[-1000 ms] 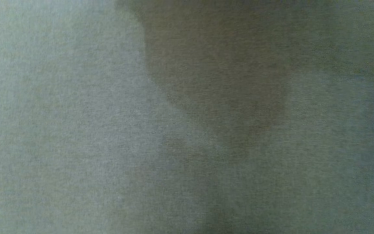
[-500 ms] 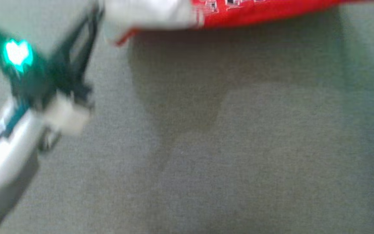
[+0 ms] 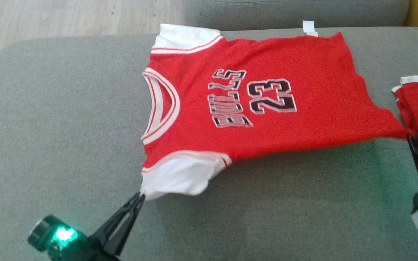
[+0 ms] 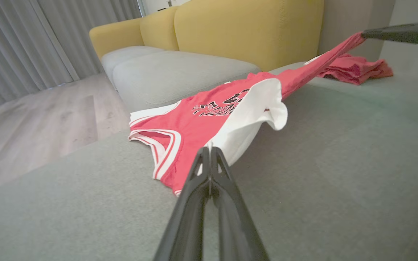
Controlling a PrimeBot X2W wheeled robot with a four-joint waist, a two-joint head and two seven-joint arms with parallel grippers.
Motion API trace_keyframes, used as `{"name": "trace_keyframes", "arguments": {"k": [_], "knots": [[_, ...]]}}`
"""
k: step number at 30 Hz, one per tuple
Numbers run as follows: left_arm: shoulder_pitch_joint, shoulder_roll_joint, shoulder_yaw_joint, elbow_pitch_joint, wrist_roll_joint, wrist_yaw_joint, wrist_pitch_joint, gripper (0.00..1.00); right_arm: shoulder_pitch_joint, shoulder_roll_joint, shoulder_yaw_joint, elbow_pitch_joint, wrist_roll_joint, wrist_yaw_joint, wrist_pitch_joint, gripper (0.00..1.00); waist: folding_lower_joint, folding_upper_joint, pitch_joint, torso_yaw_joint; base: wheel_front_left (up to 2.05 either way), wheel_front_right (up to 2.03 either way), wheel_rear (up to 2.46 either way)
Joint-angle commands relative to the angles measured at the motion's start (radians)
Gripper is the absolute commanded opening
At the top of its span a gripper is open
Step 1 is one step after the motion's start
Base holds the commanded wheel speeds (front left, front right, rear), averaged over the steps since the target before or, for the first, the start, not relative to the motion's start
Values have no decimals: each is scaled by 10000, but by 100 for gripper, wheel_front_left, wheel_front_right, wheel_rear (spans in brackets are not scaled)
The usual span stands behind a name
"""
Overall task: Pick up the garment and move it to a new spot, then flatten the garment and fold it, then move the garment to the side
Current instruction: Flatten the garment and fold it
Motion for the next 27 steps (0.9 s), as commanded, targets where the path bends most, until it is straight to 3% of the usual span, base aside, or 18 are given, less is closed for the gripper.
{"name": "trace_keyframes", "arguments": {"k": [1, 9, 27], "knots": [[-364, 406, 422, -408, -145, 44, -14, 0, 38, -291, -123, -362, -54, 65, -37, 0, 4, -1, 29, 18, 0, 0, 0], [-633, 364, 1072, -636, -162, -49, -23, 0, 561, -91, -597, -913, -183, 65, 17, 0, 4, -1, 555, 3, 0, 0, 0], [-5977, -1072, 1642, 2950, 1892, -2057, -25, 0, -2891, -361, 614, 773, 32, 65, 277, 0, 4, -1, 2394, 28, 0, 0, 0]]}}
